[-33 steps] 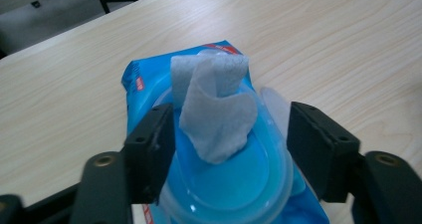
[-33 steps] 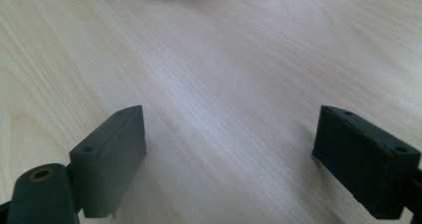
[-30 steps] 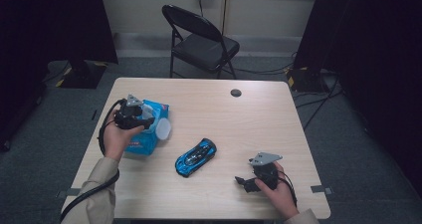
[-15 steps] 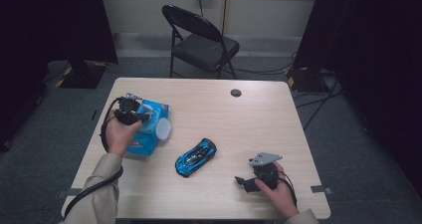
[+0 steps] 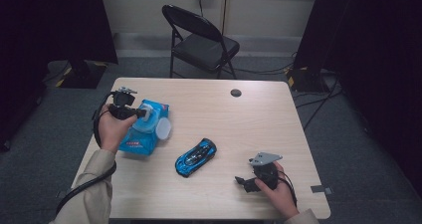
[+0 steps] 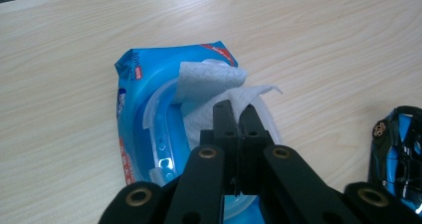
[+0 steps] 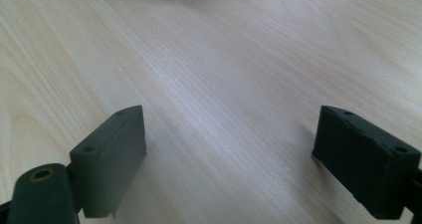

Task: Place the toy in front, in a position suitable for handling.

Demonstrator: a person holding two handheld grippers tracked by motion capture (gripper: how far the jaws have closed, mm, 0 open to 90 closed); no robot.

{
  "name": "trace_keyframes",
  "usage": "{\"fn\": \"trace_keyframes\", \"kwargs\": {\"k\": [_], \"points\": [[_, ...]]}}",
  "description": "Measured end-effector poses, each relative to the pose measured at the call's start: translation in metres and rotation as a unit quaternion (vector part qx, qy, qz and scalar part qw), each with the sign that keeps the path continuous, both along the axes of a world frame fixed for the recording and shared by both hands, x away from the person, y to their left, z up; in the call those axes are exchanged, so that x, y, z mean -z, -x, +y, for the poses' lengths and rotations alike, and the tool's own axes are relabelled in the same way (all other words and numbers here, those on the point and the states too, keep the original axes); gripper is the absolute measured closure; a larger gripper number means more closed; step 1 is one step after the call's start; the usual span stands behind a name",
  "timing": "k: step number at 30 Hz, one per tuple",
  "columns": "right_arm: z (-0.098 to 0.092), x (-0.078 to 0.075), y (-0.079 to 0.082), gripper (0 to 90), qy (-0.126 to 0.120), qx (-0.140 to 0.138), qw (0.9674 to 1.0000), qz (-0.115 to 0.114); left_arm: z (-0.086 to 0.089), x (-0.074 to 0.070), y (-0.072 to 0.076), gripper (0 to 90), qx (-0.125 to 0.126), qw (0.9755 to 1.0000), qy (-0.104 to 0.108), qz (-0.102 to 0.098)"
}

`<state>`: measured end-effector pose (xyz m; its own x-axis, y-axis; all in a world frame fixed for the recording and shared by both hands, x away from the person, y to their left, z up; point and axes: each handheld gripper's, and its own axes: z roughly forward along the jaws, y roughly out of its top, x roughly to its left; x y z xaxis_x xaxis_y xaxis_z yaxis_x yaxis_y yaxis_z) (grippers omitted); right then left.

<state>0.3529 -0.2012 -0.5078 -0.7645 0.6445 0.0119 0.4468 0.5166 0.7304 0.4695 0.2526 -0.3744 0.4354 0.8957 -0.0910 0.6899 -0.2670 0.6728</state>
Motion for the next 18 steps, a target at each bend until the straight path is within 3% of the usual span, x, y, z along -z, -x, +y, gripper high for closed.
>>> {"fn": "trace_keyframes", "kwargs": {"k": [18], "points": [[0.0,0.0,0.0,12.3,0.0,0.0,1.0,0.0,0.004,-0.029,0.0,90.0,0.001,0.9999,-0.003,0.011]]}}
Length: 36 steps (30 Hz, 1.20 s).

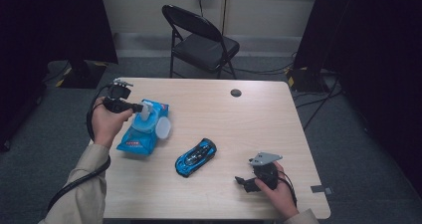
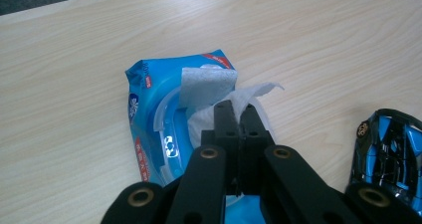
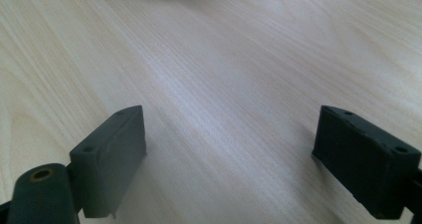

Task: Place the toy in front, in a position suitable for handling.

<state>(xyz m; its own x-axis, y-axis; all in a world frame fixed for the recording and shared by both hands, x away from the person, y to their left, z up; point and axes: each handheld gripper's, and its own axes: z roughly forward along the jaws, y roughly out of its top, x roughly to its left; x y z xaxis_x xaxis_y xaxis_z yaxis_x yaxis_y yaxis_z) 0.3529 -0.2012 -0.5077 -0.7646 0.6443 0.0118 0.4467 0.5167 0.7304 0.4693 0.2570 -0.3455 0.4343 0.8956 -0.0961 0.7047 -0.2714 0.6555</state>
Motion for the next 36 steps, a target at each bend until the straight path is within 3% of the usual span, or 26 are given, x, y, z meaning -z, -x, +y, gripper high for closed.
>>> {"fn": "trace_keyframes", "kwargs": {"k": [3,14,16,19,21,26,36], "points": [[0.0,0.0,0.0,12.3,0.0,0.0,1.0,0.0,0.0,-0.004,-0.001,90.0,0.001,1.0,-0.005,0.0],[0.0,0.0,0.0,12.3,0.0,0.0,1.0,0.0,-0.001,-0.012,-0.005,90.0,-0.001,1.0,0.006,-0.002],[0.0,0.0,0.0,12.3,0.0,0.0,1.0,0.0,-0.001,-0.016,-0.005,90.0,-0.001,0.9999,0.009,-0.008],[0.0,0.0,0.0,12.4,0.0,0.0,1.0,0.0,-0.003,-0.024,-0.004,90.0,0.001,0.999,0.035,-0.027],[0.0,0.0,0.0,12.3,0.0,0.0,1.0,0.0,-0.006,-0.033,-0.003,90.0,0.004,0.9988,0.035,-0.035],[0.0,0.0,0.0,12.3,0.0,0.001,1.0,0.0,-0.018,-0.047,0.002,90.0,0.022,0.998,0.041,-0.042],[0.0,0.0,0.0,12.3,0.0,0.001,1.0,0.0,-0.042,-0.057,0.011,90.0,0.063,0.9952,0.061,-0.043]]}}
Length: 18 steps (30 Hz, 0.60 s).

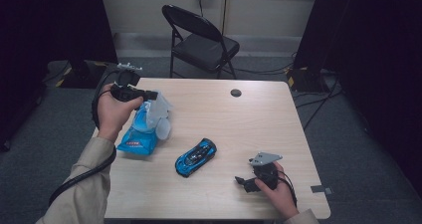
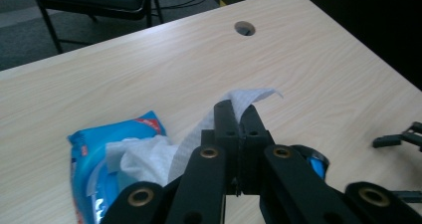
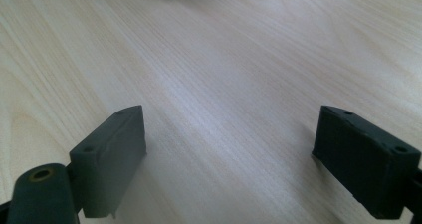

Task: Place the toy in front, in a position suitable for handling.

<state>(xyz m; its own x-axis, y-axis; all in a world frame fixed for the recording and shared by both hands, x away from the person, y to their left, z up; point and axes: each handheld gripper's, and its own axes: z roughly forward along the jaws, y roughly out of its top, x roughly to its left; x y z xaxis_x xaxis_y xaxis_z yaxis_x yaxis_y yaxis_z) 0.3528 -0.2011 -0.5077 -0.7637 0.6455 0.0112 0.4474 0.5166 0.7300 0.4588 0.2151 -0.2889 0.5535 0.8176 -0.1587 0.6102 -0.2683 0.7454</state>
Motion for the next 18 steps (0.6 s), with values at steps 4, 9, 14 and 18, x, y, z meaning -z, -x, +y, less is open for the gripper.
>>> {"fn": "trace_keyframes", "kwargs": {"k": [4,9,14,18], "points": [[0.0,0.0,0.0,12.3,0.0,0.0,1.0,0.0,-0.01,-0.004,0.003,90.0,0.013,0.9999,0.007,-0.002],[0.0,0.0,0.0,12.3,0.0,0.0,1.0,0.0,-0.025,-0.003,0.008,90.0,0.029,0.9995,0.011,0.0],[0.0,0.0,0.0,12.2,0.0,0.0,1.0,0.0,-0.041,0.0,0.011,90.0,0.048,0.9987,0.018,0.003],[0.0,0.0,0.0,12.2,0.0,0.0,1.0,0.001,-0.056,0.003,0.015,90.0,0.071,0.9972,0.021,0.006]]}}
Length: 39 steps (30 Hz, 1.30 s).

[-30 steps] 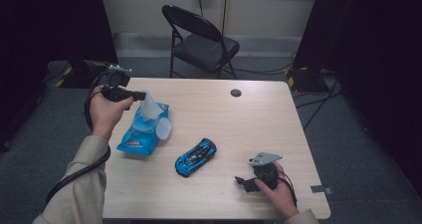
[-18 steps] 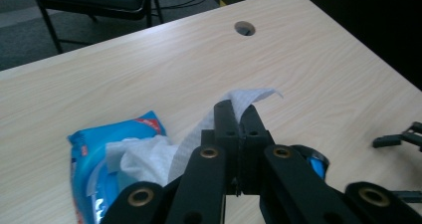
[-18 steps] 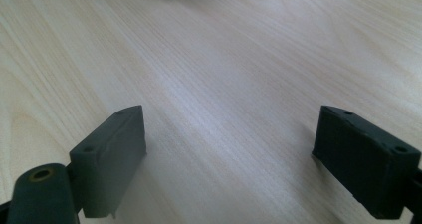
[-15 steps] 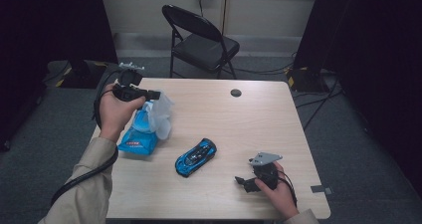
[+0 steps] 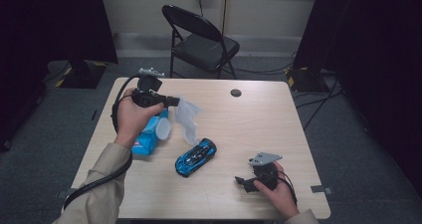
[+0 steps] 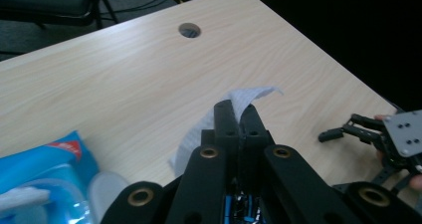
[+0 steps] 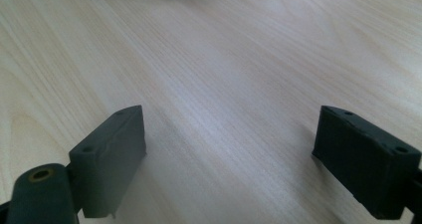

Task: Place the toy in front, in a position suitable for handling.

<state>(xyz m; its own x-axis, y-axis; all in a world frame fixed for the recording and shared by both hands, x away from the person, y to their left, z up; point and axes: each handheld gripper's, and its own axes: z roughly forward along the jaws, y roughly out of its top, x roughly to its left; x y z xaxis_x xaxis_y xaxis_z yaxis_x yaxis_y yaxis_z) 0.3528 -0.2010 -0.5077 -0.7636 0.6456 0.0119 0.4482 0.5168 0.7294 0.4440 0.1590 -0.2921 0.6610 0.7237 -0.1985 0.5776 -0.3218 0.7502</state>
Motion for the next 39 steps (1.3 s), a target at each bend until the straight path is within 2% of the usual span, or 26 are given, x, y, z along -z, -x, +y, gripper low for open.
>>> {"fn": "trace_keyframes", "kwargs": {"k": [6,14,20,29,30,34,36,39], "points": [[0.0,0.0,0.0,12.0,0.0,0.0,1.0,0.0,-0.023,0.004,0.006,90.0,0.025,0.9996,0.01,0.003],[0.0,0.0,0.0,12.0,0.0,0.0,1.0,0.0,-0.051,0.007,0.012,90.0,0.061,0.998,0.013,0.006],[0.0,0.0,0.0,12.0,0.0,0.0,1.0,0.0,-0.072,0.007,0.019,90.0,0.093,0.9956,0.013,0.006],[0.0,0.0,0.0,12.0,0.0,0.0,1.0,-0.001,-0.103,0.004,0.027,90.0,0.13,0.9909,0.033,0.009],[0.0,0.0,0.0,12.0,0.0,0.0,1.0,-0.001,-0.106,0.005,0.029,90.0,0.133,0.9904,0.036,0.008],[0.0,0.0,0.0,12.0,0.0,0.0,1.0,-0.001,-0.119,0.018,0.031,89.9,0.147,0.9887,0.026,0.019],[0.0,0.0,0.0,12.0,0.0,0.0,1.0,-0.001,-0.124,0.03,0.032,89.9,0.15,0.988,0.024,0.028],[0.0,0.0,0.0,12.1,0.0,0.0,1.0,-0.001,-0.131,0.051,0.033,89.9,0.158,0.9864,0.01,0.044]]}}
